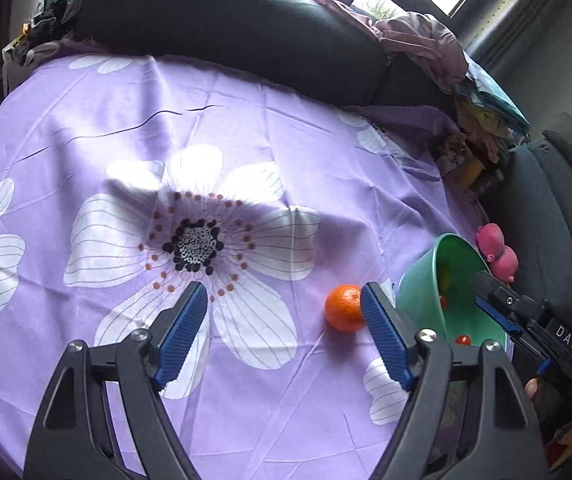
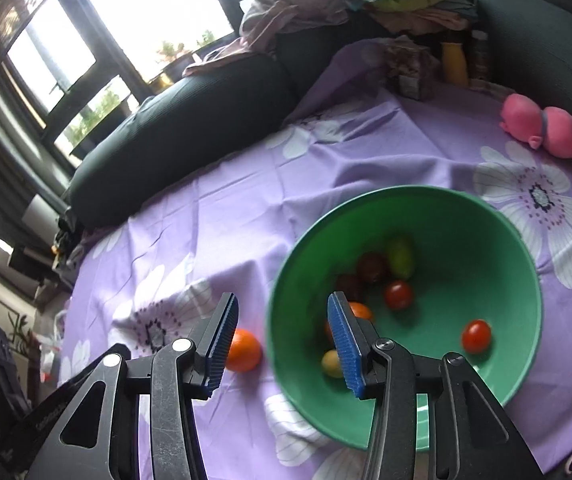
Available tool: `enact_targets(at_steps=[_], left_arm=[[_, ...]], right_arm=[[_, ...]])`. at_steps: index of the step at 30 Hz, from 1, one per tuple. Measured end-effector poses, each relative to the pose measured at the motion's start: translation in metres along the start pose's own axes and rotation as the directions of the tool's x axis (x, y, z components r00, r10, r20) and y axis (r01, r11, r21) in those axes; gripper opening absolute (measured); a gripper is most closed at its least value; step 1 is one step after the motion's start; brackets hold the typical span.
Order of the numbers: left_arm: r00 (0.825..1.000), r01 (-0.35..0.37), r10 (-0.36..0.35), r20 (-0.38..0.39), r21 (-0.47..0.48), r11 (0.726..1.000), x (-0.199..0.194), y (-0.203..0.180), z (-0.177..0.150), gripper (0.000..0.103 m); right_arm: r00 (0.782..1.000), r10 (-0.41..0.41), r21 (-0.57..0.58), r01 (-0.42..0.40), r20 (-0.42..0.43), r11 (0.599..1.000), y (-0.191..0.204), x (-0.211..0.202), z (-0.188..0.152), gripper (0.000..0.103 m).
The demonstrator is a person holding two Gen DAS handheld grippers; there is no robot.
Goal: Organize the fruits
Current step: 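Move the right tool to the last tangerine on the cloth and grasp it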
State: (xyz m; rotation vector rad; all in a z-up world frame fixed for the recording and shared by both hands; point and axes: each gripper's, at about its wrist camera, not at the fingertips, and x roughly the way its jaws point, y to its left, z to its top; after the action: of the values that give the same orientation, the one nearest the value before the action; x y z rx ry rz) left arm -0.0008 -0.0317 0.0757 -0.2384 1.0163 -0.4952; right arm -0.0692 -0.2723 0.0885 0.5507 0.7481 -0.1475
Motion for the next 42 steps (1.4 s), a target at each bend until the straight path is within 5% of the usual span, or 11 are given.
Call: enact_targets(at_steps=[9, 20, 27, 35, 42], left_arm=[[0.994, 0.066, -0.063, -0.086, 0.036, 0.997, 0.034, -0.004, -0.008, 0.079], [0.988, 0.087, -0.073, -0.136, 0.1, 0.991, 0.069, -0.024, -0.02, 0.078], [0.985, 0.124, -0.115, -0.129, 0.061, 0.99, 0.076, -0.016, -0.019, 0.07], [0.978, 0.154, -0.142, -0.152, 0.074, 0.985, 0.079, -0.022, -0.023, 0.066], [0.971, 0.187, -0.175, -0.162, 0.062, 0.98, 0.085, -0.03, -0.024, 0.056]], right_arm=[[0.976, 0.132, 0.032, -0.128, -0.171, 0.991, 0.038, 0.052, -0.009, 0.048], [0.972, -0.001, 0.01, 0.003, -0.234, 1.0, 0.044, 0.077, -0.016, 0.047], [0.965, -0.163, -0.073, 0.151, -0.204, 0.986, 0.057, 0.088, -0.021, 0.047], [0.954, -0.192, -0.043, 0.187, -0.229, 0.981, 0.047, 0.089, -0.022, 0.047], [0.96, -0.109, 0.057, 0.128, -0.257, 0.99, 0.03, 0.09, -0.02, 0.047]])
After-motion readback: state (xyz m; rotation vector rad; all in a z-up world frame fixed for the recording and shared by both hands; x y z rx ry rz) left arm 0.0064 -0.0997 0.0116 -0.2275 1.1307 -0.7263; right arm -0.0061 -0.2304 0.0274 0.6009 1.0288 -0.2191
